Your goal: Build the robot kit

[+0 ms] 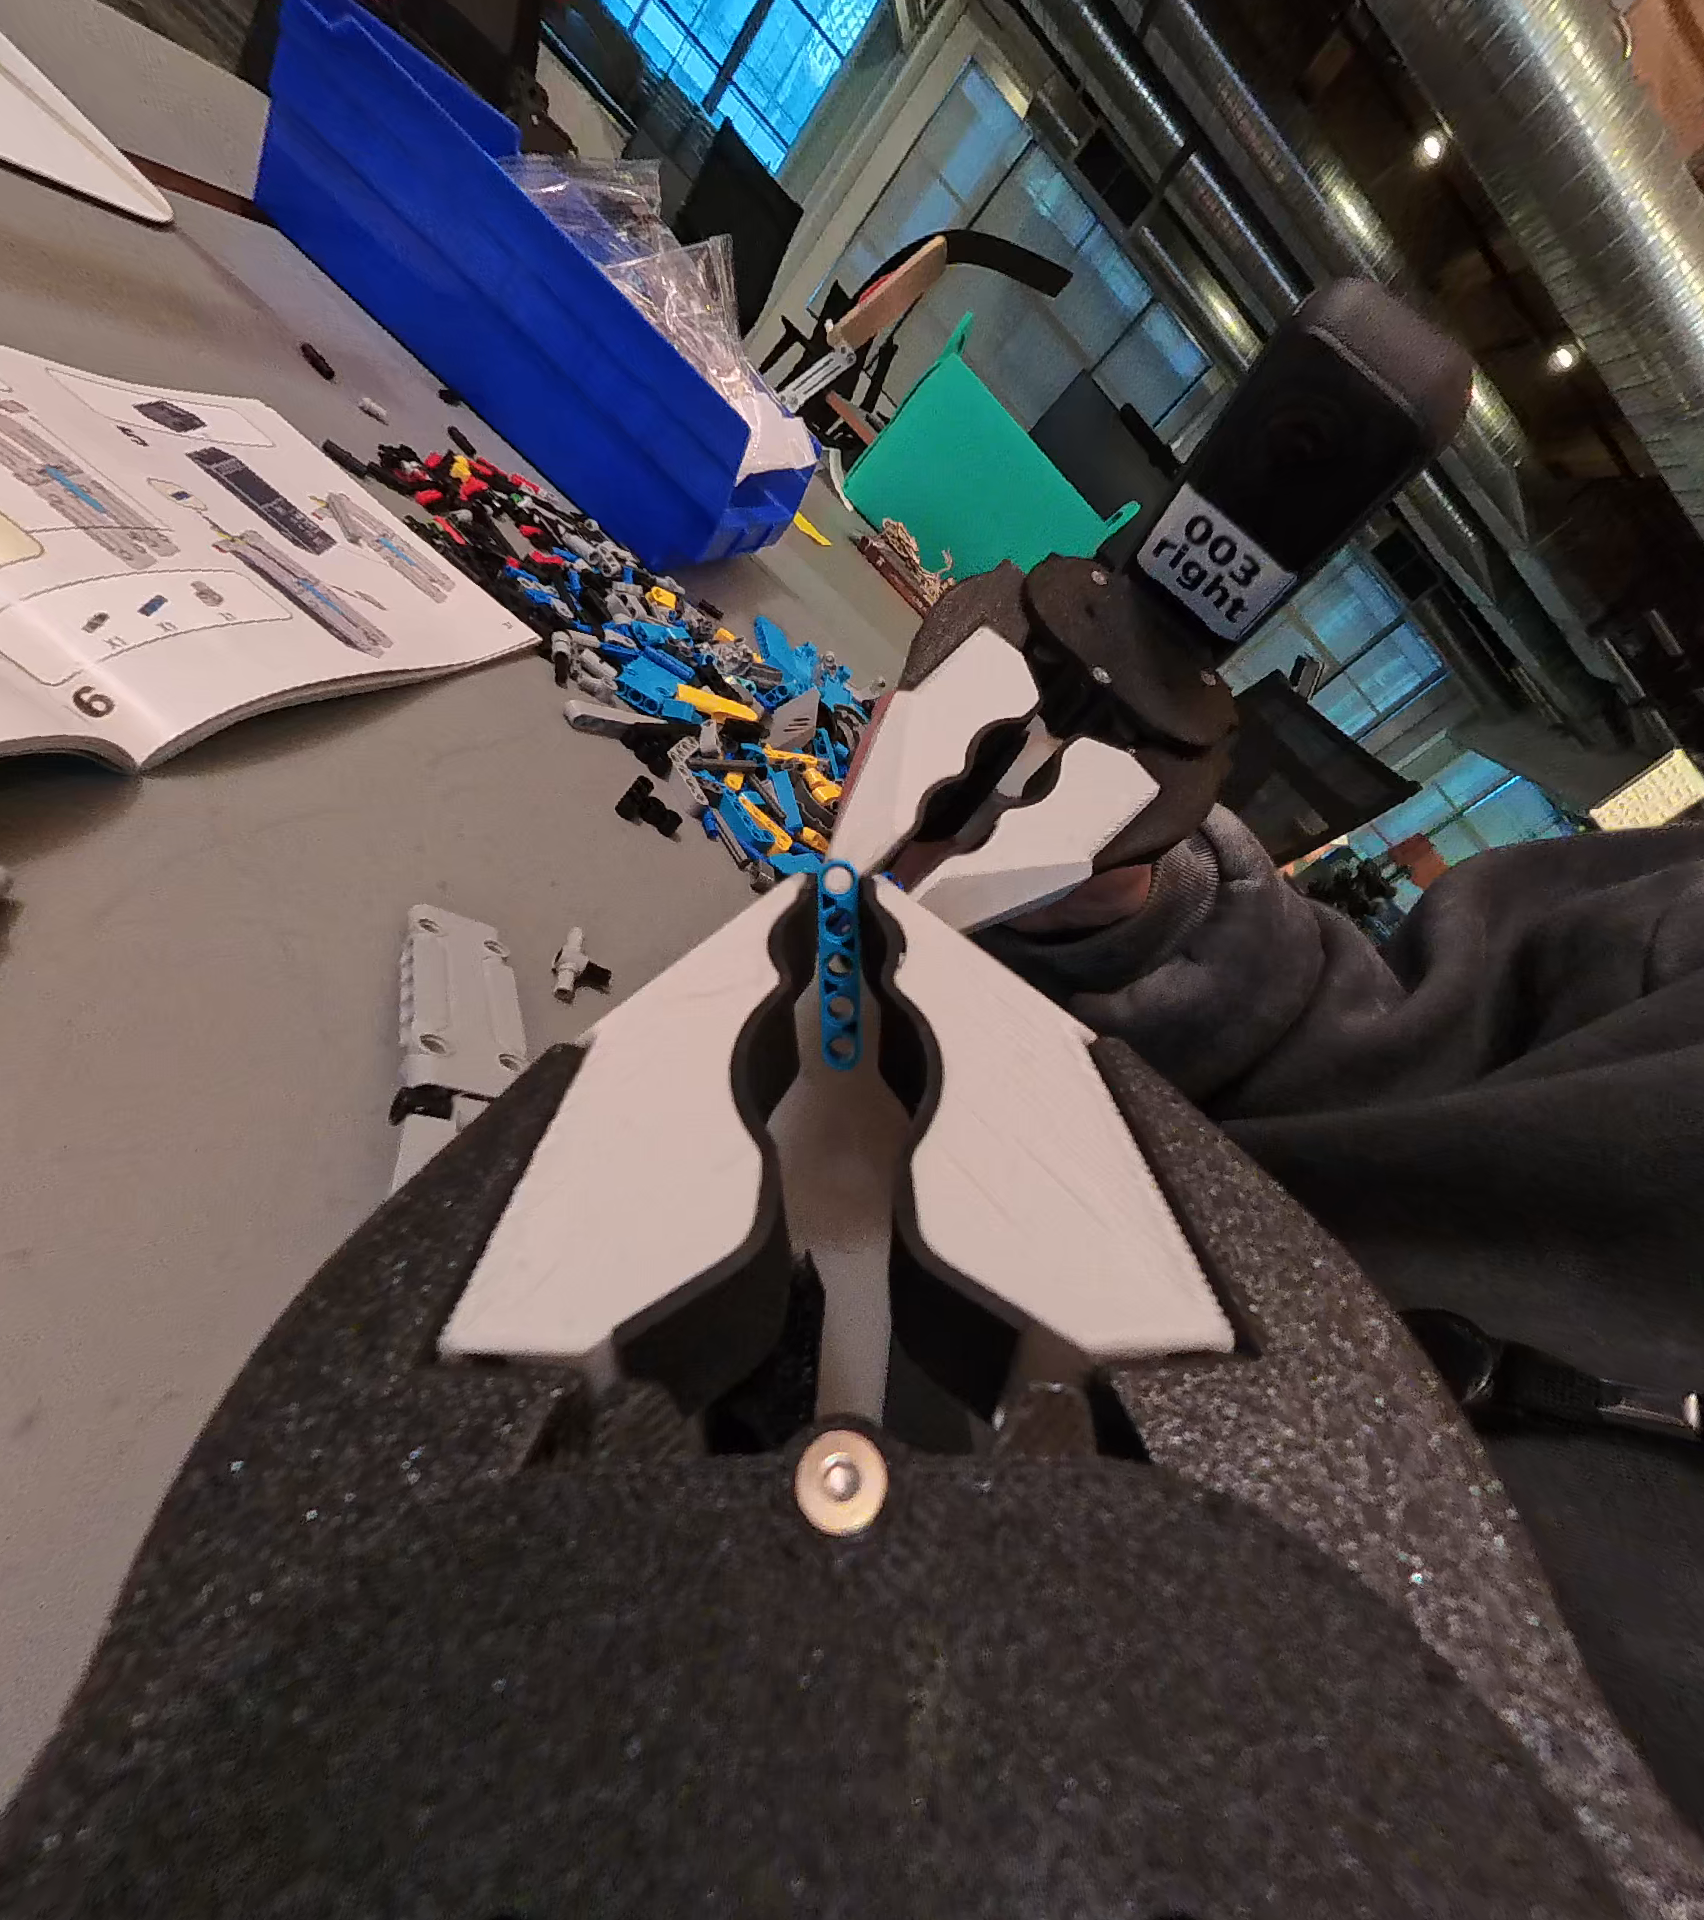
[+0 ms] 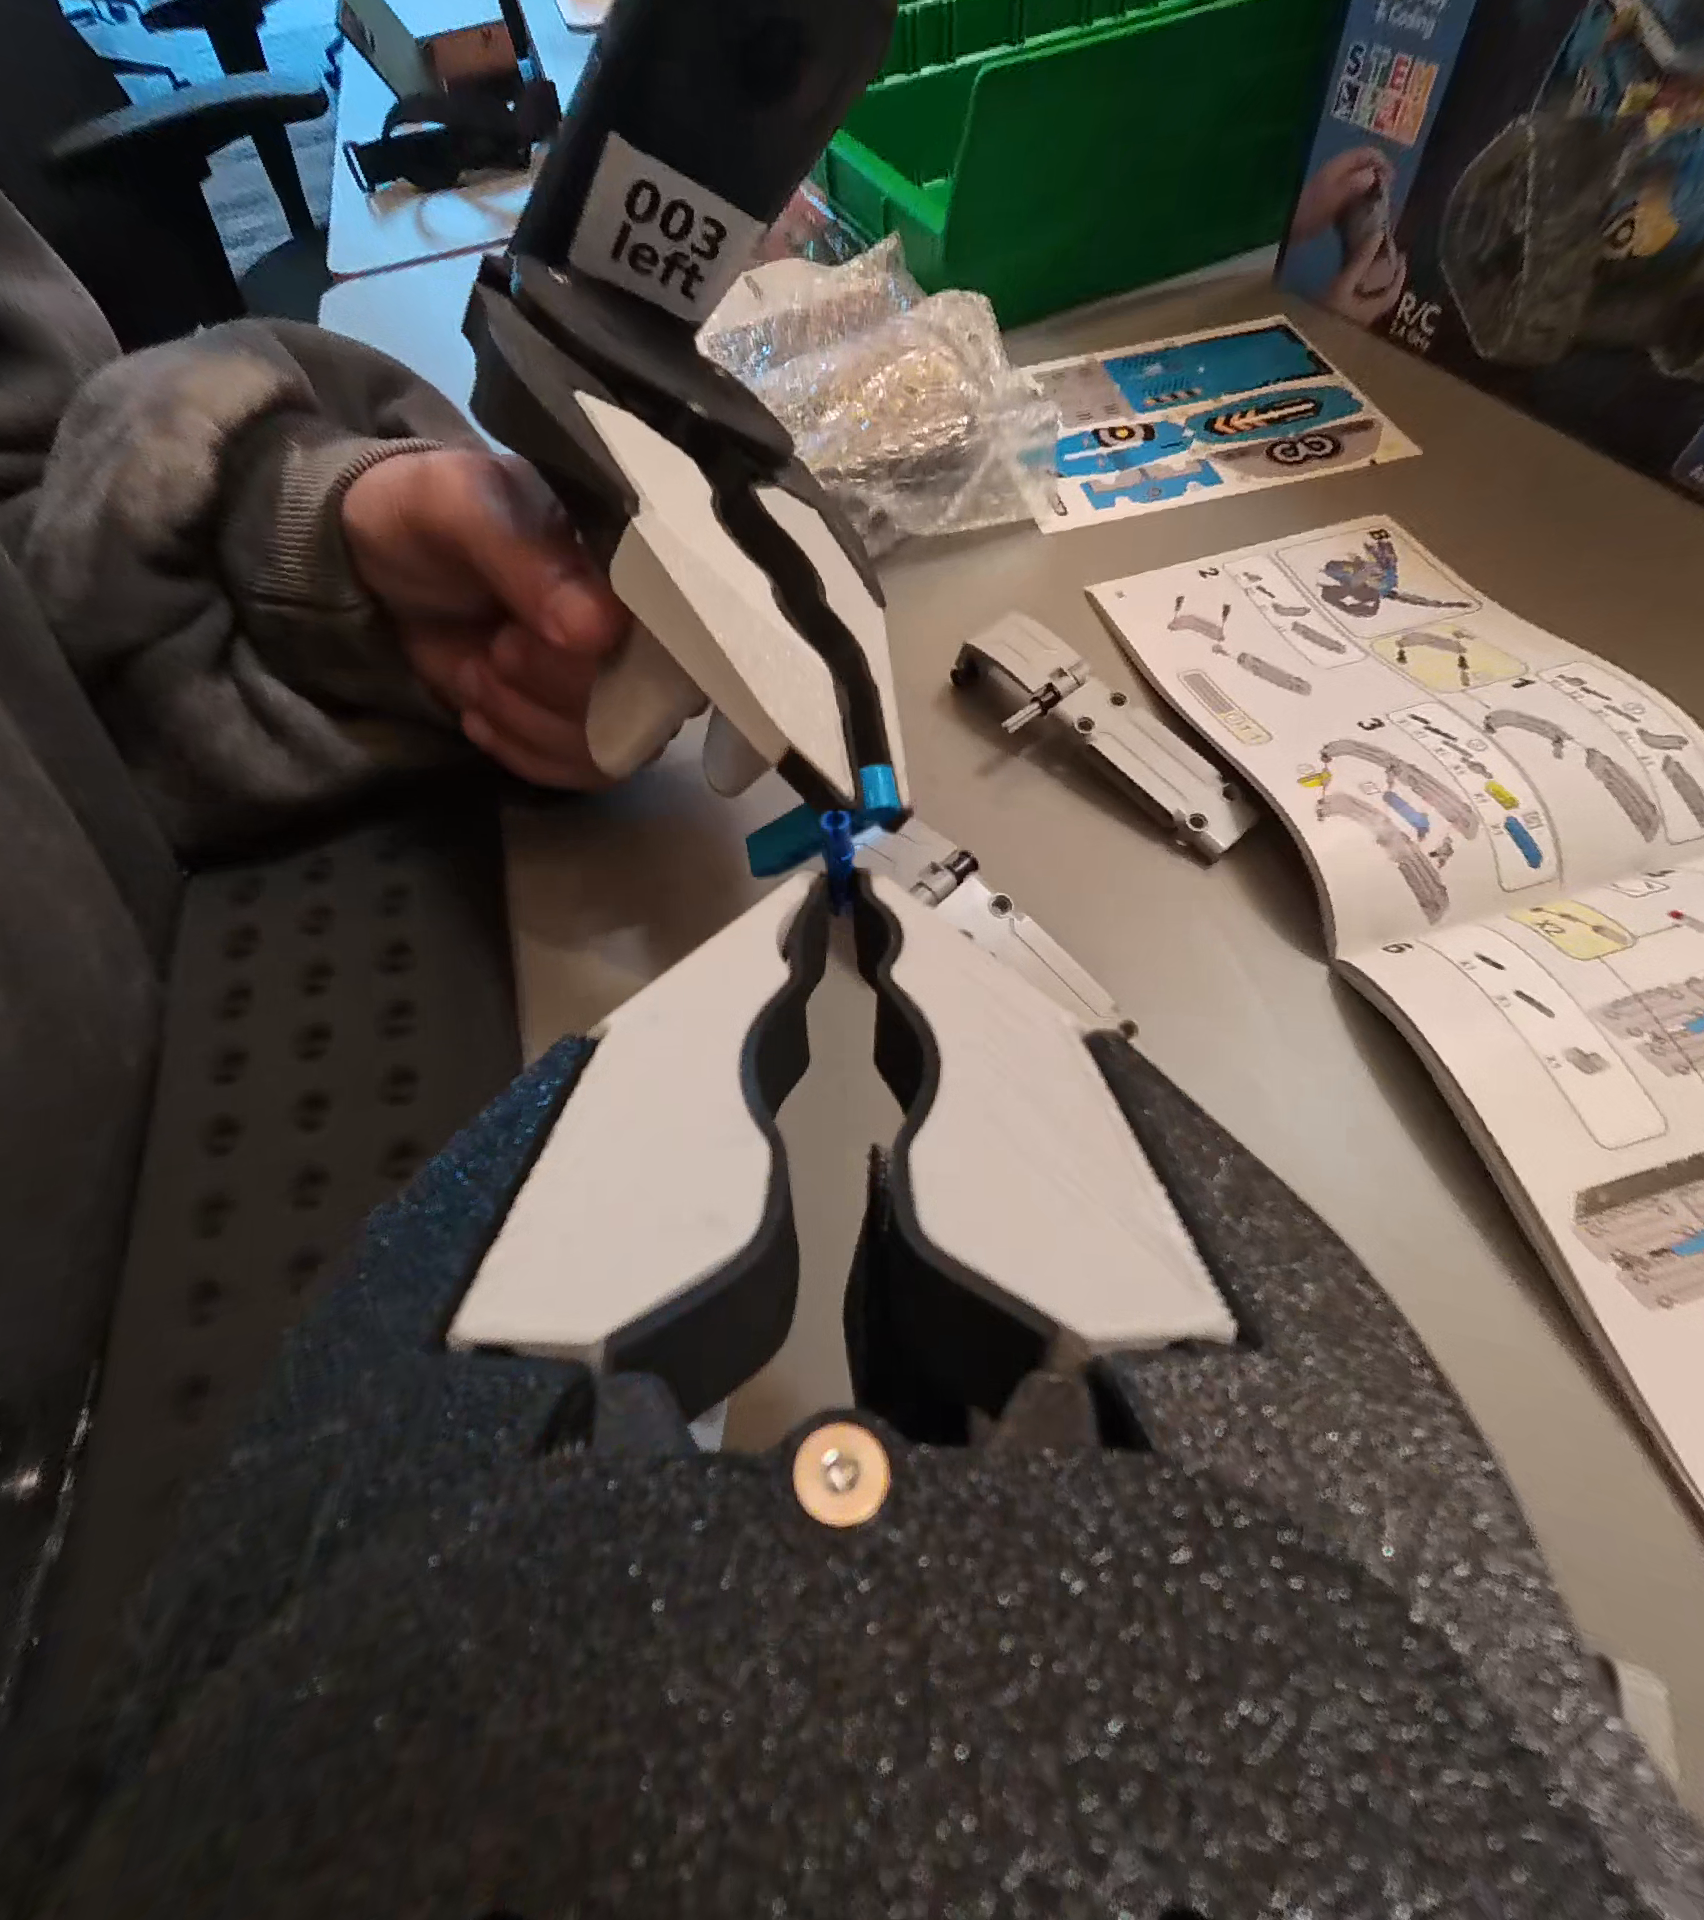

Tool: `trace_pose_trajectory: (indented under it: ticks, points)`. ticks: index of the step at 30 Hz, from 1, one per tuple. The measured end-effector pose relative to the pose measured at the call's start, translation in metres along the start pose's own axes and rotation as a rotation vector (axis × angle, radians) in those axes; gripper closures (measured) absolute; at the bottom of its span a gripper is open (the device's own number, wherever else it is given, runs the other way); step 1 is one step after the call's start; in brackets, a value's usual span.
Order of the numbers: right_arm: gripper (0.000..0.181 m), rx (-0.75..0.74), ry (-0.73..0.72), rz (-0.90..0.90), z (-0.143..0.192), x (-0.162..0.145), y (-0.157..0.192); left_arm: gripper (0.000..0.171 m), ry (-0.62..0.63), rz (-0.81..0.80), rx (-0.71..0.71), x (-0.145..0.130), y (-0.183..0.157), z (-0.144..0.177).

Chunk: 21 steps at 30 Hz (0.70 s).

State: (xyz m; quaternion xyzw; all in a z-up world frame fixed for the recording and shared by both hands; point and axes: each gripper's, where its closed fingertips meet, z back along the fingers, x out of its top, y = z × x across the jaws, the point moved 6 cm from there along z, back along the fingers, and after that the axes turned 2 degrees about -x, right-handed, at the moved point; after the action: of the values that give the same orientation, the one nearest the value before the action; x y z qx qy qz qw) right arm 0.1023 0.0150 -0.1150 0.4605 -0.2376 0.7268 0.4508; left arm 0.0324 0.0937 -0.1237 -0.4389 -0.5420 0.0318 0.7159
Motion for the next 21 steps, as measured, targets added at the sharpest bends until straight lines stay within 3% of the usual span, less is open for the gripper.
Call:
trace_pose_trajectory:
  ticks: [4, 10, 18, 21]
  points:
    - [0.178, -0.027, 0.021, 0.029, -0.004, -0.002, -0.001, 0.165, 0.041, -0.014, 0.001, -0.005, -0.002, -0.004]
    - [0.178, -0.094, 0.14, 0.092, -0.012, -0.011, -0.002, 0.165, 0.129, -0.117, 0.121, -0.013, 0.003, -0.008]
    - [0.179, -0.166, 0.388, 0.445, -0.021, -0.029, 0.012, 0.165, 0.304, -0.136, 0.147, -0.034, 0.009, -0.013]
    - [0.18, -0.14, 0.241, 0.34, -0.011, -0.02, 0.008, 0.165, 0.207, -0.145, 0.116, -0.021, 0.004, -0.01]
